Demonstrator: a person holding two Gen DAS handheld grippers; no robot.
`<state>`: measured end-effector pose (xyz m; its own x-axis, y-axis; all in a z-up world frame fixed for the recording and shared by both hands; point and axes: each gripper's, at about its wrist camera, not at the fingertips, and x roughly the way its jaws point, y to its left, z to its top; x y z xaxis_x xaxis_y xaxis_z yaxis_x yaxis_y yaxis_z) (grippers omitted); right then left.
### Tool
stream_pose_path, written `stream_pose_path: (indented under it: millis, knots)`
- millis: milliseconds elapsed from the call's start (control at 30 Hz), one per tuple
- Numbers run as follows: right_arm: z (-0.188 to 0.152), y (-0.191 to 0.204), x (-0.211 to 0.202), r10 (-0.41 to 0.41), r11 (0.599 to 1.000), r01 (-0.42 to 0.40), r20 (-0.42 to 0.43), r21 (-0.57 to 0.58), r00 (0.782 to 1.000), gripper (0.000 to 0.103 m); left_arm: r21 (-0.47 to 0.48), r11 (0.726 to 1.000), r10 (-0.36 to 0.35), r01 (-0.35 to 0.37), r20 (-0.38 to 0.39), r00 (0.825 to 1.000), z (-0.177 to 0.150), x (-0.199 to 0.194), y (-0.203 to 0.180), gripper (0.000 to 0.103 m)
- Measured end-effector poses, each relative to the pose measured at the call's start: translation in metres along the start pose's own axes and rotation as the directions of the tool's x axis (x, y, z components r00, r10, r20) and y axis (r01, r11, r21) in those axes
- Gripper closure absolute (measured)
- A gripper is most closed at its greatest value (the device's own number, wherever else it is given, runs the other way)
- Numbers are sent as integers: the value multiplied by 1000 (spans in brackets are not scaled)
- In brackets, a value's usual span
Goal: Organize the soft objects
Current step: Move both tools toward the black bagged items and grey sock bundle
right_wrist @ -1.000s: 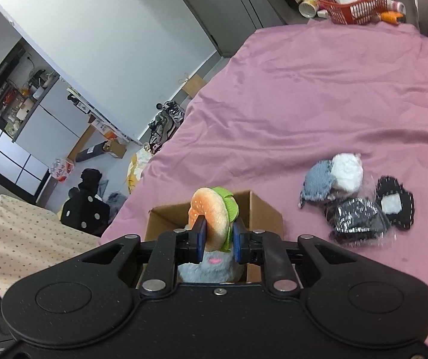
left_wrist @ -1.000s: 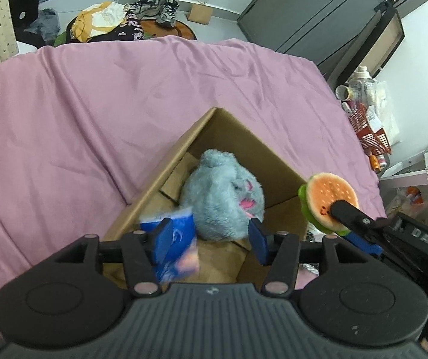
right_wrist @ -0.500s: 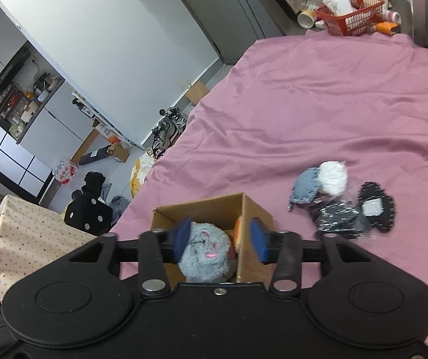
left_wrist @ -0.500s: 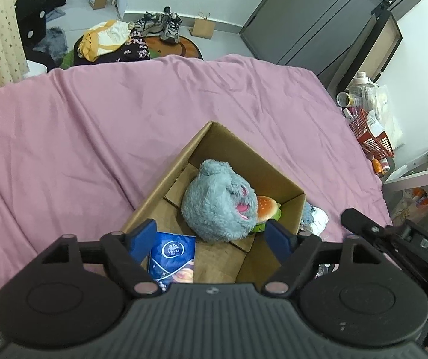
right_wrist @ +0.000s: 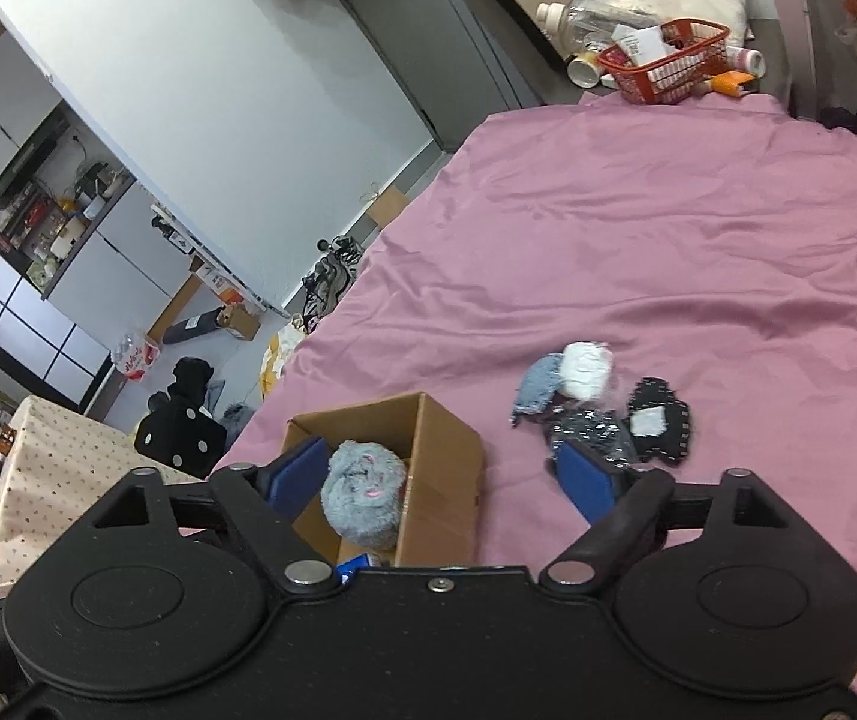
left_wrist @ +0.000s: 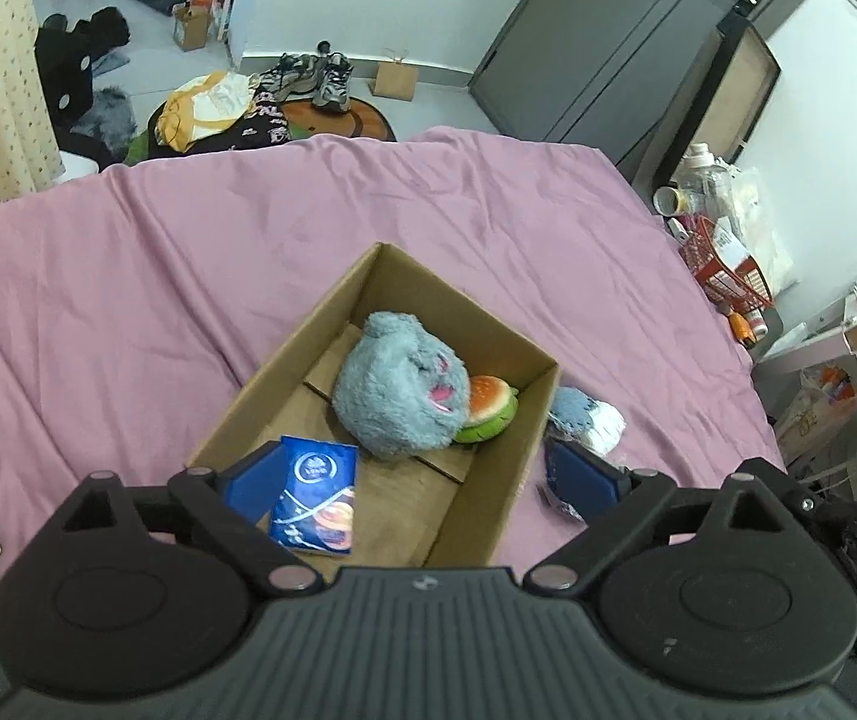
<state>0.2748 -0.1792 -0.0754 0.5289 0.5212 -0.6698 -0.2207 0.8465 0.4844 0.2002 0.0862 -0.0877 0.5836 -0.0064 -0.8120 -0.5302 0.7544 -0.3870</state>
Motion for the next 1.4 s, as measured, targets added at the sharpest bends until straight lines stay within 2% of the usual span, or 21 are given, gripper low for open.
stream_pose_path:
  millis: [100, 167, 567, 733, 900, 1000, 1267, 1400]
  knots:
    - [0, -10, -9, 4, 1000, -4, 19, -2, 1000, 16, 11, 1000, -4, 4, 0, 1000, -6, -2, -10, 6]
    - [0, -18, -14, 2, 1000, -2, 22, 4, 1000, 15, 16, 1000, -9, 9, 12, 1000, -10, -4, -16, 1]
    - [0, -75, -27, 2, 996, -5, 26, 91, 1000, 15, 100, 995, -28, 20, 88, 996, -34, -8, -63, 0]
    - [1, -96, -28, 27, 992, -30, 25, 124, 999, 15, 134, 990, -45, 34, 77, 996, -43, 0, -82, 0]
    - [1, -118, -21, 66, 984, -70, 27, 163, 997, 15, 154, 987, -48, 41, 41, 998, -53, 14, -99, 0]
    - [1, -129, -14, 76, 977, -78, 20, 198, 997, 15, 173, 985, -11, 8, 18, 1000, -58, 24, -110, 0]
    - [8, -148, 16, 98, 960, -83, -41, 269, 994, 16, 176, 984, 16, -18, 16, 1000, -63, 46, -129, 1]
    - [4, -160, 32, 133, 943, -118, -26, 310, 991, 20, 175, 985, 13, -16, 17, 1000, -63, 60, -136, 2]
